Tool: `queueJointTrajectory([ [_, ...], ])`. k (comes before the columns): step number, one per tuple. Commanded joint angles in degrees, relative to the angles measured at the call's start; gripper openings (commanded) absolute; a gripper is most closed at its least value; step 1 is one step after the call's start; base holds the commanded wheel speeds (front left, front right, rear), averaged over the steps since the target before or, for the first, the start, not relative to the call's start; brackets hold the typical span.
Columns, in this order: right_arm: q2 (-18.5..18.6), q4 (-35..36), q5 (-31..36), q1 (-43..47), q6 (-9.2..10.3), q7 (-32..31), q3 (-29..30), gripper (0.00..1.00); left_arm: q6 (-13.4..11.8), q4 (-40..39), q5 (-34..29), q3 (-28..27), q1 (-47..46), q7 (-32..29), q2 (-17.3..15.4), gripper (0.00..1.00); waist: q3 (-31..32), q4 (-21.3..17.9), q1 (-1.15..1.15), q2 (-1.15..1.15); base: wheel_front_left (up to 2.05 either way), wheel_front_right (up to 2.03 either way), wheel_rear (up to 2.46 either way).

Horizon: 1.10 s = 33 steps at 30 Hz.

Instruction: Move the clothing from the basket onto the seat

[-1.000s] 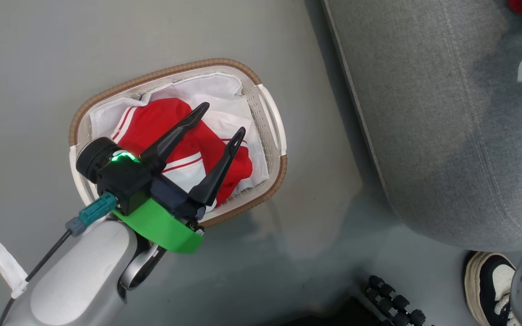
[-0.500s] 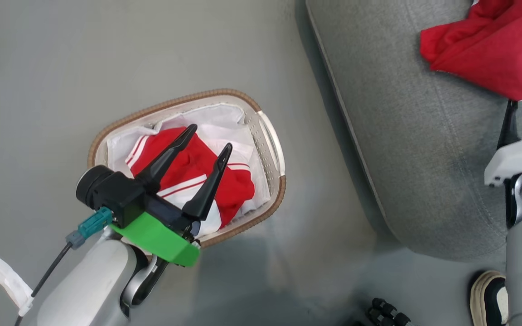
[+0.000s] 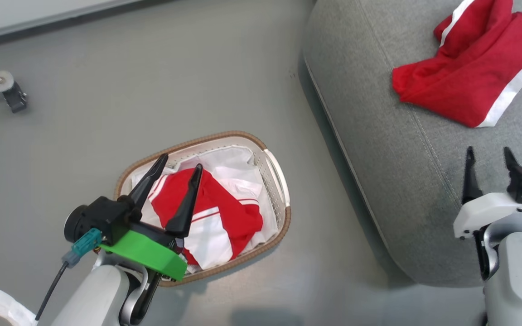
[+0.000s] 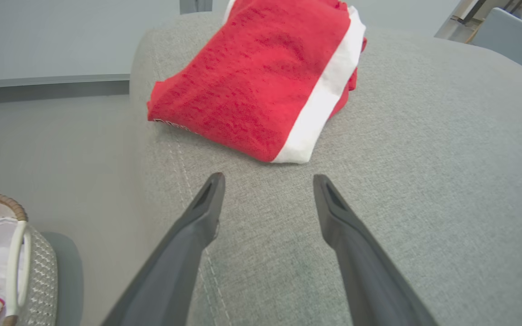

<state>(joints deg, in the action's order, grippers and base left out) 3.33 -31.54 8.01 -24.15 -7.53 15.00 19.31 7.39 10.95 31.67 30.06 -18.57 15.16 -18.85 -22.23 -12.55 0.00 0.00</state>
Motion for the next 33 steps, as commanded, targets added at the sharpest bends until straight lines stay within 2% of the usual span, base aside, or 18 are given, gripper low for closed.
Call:
queueJointTrajectory([
  [1, -0.10, 0.83, -1.12, 1.17, 0.09, 0.27, -1.29, 1.00, 0.20, 0.60, -0.90, -1.42, 1.58, -0.02, 0.54, 1.00, 3.49, 2.01, 0.00, 0.00, 0.00, 0.00, 0.00],
  [9, -0.30, 5.23, -8.52, 2.74, 0.08, 0.21, -11.04, 1.00, 0.20, 2.93, -7.47, -13.75, 6.29, -0.02, 5.26, 1.00, 7.34, 5.90, 0.00, 0.00, 0.00, 0.00, 0.00],
  [19, -0.26, 5.93, -13.01, 3.11, 0.08, 0.21, -19.37, 1.00, 0.20, 6.21, -12.50, -24.23, 9.71, -0.02, 9.45, 1.00, 10.04, 9.99, 0.00, 0.00, 0.00, 0.00, 0.00],
  [33, -0.26, 7.79, -16.37, 9.41, 0.08, 0.21, -24.37, 1.00, 0.20, 6.90, -15.33, -28.44, 15.25, -0.02, 12.12, 1.00, 14.36, 12.07, 0.00, 0.00, 0.00, 0.00, 0.00],
])
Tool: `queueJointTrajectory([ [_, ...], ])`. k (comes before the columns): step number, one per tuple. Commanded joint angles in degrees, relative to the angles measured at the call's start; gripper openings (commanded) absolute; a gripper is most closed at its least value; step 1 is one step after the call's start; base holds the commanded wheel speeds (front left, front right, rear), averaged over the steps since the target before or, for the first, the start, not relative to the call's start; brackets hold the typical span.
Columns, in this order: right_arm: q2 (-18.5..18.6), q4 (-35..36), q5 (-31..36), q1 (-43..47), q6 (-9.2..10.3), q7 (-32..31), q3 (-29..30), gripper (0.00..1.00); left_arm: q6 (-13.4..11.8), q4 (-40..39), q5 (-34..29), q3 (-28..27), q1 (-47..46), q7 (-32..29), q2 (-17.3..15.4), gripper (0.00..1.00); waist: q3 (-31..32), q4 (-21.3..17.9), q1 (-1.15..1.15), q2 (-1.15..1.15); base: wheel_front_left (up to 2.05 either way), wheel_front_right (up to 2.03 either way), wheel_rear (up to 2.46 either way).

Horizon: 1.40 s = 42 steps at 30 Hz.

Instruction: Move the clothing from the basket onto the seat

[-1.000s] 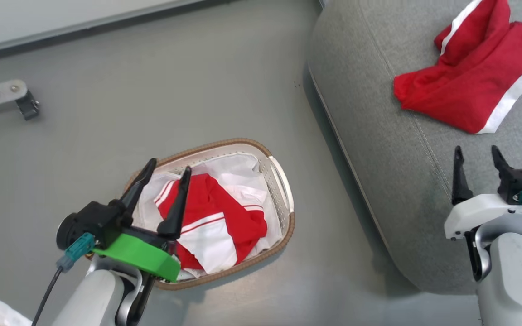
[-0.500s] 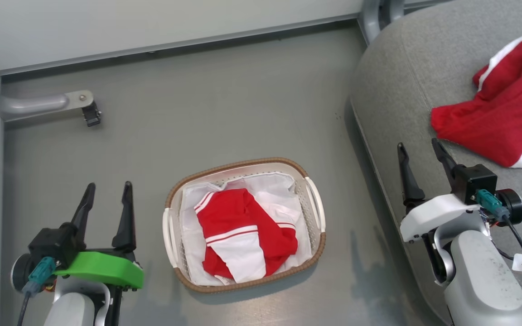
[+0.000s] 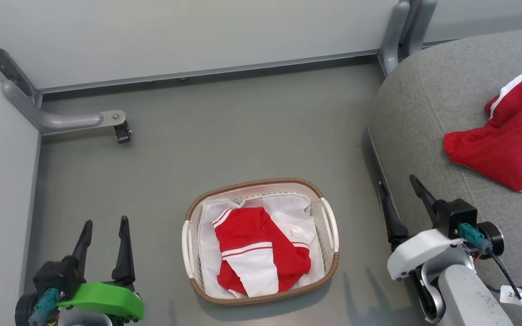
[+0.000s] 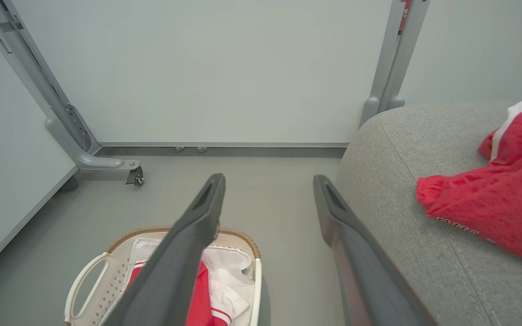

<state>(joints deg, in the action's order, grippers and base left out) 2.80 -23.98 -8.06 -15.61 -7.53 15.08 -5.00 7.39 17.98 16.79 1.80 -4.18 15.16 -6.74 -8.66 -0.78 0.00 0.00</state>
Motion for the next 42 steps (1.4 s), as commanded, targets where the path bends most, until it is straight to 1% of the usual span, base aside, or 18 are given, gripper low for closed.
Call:
queueJointTrajectory([
  [1, 0.28, 0.35, -0.48, 1.26, 0.08, 0.13, -0.09, 1.00, 0.20, -0.17, -0.54, -0.14, 1.24, -0.02, 0.12, 1.00, 1.09, 0.35, 0.00, 0.00, 0.00, 0.00, 0.00],
  [11, 0.27, 0.16, -1.20, 4.38, 0.08, 0.13, -0.06, 1.00, 0.20, 0.31, -0.23, 1.66, 3.47, -0.02, 0.93, 1.00, 2.53, 0.51, 0.00, 0.00, 0.00, 0.00, 0.00],
  [14, 0.27, 0.27, -0.82, 4.12, 0.08, 0.13, -0.04, 1.00, 0.20, 0.18, 0.40, 1.85, 3.41, -0.02, 1.13, 1.00, 2.20, 0.19, 0.00, 0.00, 0.00, 0.00, 0.00],
  [18, 0.27, 0.92, -0.49, 3.02, 0.08, 0.13, 0.00, 1.00, 0.20, 0.41, 0.91, 3.91, 1.80, -0.02, 0.99, 1.00, 0.83, -0.19, 0.00, 0.00, 0.00, 0.00, 0.00],
  [21, 0.25, 1.38, -1.00, 1.96, 0.08, 0.13, -0.34, 1.00, 0.20, 0.89, 2.40, 5.64, 0.26, -0.02, 0.67, 1.00, -1.35, -0.86, 0.00, 0.00, 0.00, 0.00, 0.00],
  [28, 0.26, 3.60, -1.45, -1.75, 0.08, 0.13, -2.58, 1.00, 0.20, 3.03, 5.39, 11.03, -4.50, -0.02, -1.73, 1.00, -8.05, -3.38, 0.00, 0.00, 0.00, 0.00, 0.00],
  [36, 0.27, 6.48, -2.19, -5.88, 0.08, 0.13, -4.71, 1.00, 0.20, 6.31, 8.92, 19.59, -11.60, -0.01, -5.40, 1.00, -16.10, -7.18, 0.00, 0.00, 0.00, 0.00, 0.00],
  [42, 0.23, 8.46, -3.57, -8.14, 0.08, 0.13, -6.37, 1.00, 0.20, 11.21, 11.67, 26.78, -18.04, 0.00, -8.37, 1.00, -21.27, -9.80, 0.00, 0.00, 0.00, 0.00, 0.00],
])
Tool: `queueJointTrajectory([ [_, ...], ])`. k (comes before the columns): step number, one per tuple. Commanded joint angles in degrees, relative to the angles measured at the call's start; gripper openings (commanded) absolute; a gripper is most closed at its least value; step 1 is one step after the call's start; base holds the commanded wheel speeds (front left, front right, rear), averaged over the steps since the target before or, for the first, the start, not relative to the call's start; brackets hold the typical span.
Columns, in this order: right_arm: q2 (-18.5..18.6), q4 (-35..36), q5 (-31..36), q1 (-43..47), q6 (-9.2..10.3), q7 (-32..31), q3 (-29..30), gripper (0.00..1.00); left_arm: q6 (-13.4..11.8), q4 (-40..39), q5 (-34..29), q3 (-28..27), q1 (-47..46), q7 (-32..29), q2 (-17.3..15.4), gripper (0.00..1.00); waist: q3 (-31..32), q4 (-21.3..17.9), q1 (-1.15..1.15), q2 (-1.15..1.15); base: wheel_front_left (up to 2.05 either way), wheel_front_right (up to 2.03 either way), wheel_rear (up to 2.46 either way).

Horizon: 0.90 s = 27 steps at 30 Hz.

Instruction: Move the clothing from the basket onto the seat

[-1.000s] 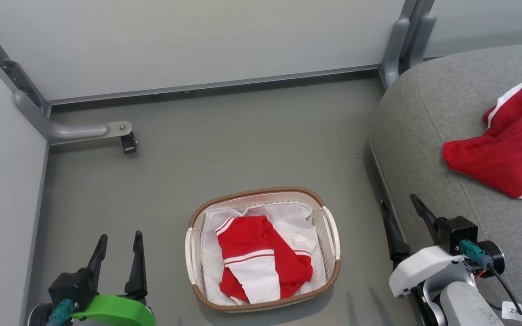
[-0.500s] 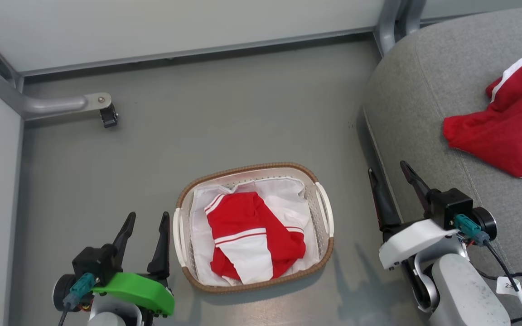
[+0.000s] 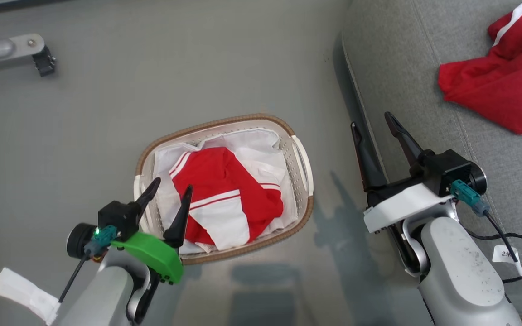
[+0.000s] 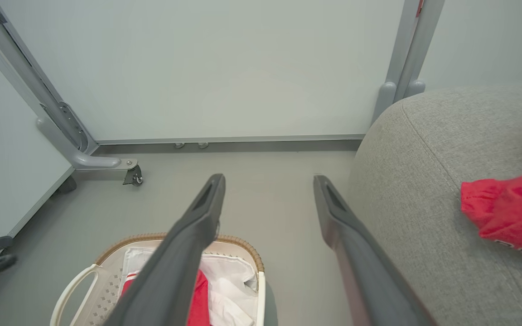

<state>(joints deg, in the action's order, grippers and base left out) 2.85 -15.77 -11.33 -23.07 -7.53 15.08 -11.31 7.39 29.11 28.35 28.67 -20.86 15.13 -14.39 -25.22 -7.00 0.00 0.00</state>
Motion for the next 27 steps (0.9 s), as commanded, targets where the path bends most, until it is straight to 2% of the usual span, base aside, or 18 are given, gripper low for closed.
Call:
queueJointTrajectory([
  [1, 0.15, 0.58, -0.48, -0.99, 0.08, 0.13, -0.44, 1.00, 0.20, 1.24, 0.46, 1.12, -2.57, 0.01, -1.24, 1.00, -5.46, -4.00, 0.00, 0.00, 0.00, 0.00, 0.00],
  [10, 0.16, 2.70, -2.32, -3.01, 0.08, 0.13, -2.66, 1.00, 0.20, 15.40, 1.43, 12.87, -13.71, -0.19, -4.33, 1.00, -10.90, -7.56, 0.00, 0.00, 0.00, 0.00, 0.00],
  [16, 0.17, 3.50, -3.67, -3.33, 0.08, 0.13, -3.67, 1.00, 0.20, 24.00, 0.30, 20.80, -21.03, -2.21, -4.60, 1.00, -13.34, -9.19, 0.00, 0.00, 0.00, 0.00, 0.00],
  [27, 0.16, 4.45, -5.61, -3.87, 0.08, 0.13, -4.81, 1.00, 0.20, 31.29, -2.02, 31.42, -27.37, -4.27, -4.33, 1.00, -16.86, -11.18, 0.00, 0.00, 0.00, 0.00, 0.00],
])
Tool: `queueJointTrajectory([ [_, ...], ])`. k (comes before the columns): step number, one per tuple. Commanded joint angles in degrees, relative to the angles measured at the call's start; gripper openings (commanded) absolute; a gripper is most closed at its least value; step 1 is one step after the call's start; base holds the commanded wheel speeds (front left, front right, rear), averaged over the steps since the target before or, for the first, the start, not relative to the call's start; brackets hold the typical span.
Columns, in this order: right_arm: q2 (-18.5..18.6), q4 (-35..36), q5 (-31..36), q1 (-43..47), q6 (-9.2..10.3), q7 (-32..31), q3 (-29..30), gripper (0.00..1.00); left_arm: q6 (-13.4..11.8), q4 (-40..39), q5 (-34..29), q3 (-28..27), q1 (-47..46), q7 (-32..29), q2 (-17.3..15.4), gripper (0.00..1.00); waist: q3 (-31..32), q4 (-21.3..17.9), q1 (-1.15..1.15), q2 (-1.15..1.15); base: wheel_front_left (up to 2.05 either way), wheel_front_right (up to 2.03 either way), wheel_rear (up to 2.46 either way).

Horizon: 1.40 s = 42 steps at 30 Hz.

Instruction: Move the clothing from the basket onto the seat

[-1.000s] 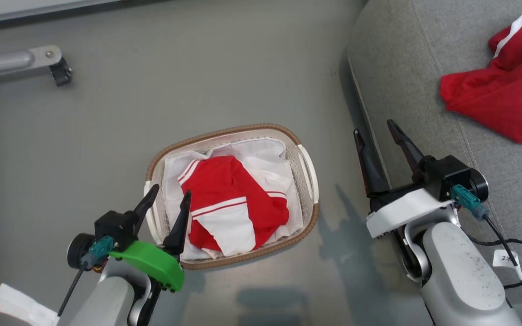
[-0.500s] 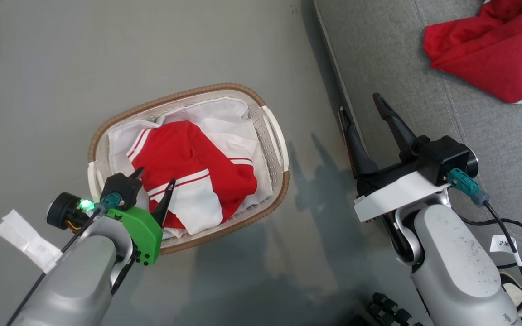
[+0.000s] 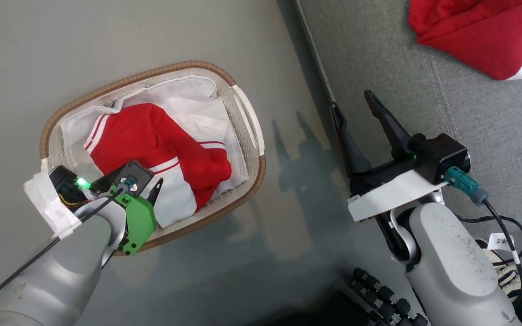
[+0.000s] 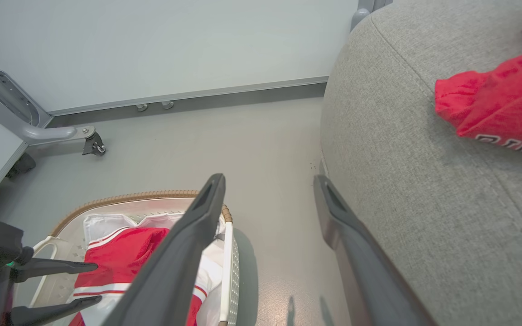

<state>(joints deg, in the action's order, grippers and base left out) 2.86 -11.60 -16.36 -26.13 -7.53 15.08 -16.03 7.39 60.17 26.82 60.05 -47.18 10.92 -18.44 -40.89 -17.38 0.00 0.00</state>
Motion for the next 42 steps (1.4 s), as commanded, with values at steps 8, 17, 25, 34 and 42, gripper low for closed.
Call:
queueJointTrajectory([
  [8, 0.16, 1.05, -1.48, -2.04, 0.08, 0.13, -0.48, 1.00, 0.20, 5.32, -3.75, 4.66, -6.08, -0.43, 0.04, 1.00, -4.63, -1.90, 0.00, 0.00, 0.00, 0.00, 0.00],
  [17, 0.15, 1.81, -2.31, -3.37, 0.08, 0.13, -0.52, 1.00, 0.19, 8.85, -5.97, 8.66, -9.45, -1.24, 1.31, 1.00, -8.06, -2.56, 0.00, 0.00, 0.00, 0.00, 0.00],
  [25, 0.15, 2.68, -3.54, -4.05, 0.08, 0.13, -1.32, 1.00, 0.19, 10.28, -5.64, 10.32, -11.68, -3.67, 1.91, 1.00, -10.14, -3.24, 0.00, 0.00, 0.00, 0.00, 0.00],
  [34, 0.15, 3.26, -4.45, -4.12, 0.08, 0.13, -1.24, 1.00, 0.19, 9.87, -4.49, 11.92, -12.53, -4.99, 0.97, 1.00, -11.86, -3.74, 0.00, 0.00, 0.00, 0.00, 0.00],
  [42, 0.15, 2.50, -4.60, -4.29, 0.08, 0.13, -1.15, 1.00, 0.19, 7.82, -3.41, 12.92, -11.34, -4.85, -0.06, 0.00, -11.28, -3.66, 0.00, 0.00, 0.00, 0.00, 0.00],
])
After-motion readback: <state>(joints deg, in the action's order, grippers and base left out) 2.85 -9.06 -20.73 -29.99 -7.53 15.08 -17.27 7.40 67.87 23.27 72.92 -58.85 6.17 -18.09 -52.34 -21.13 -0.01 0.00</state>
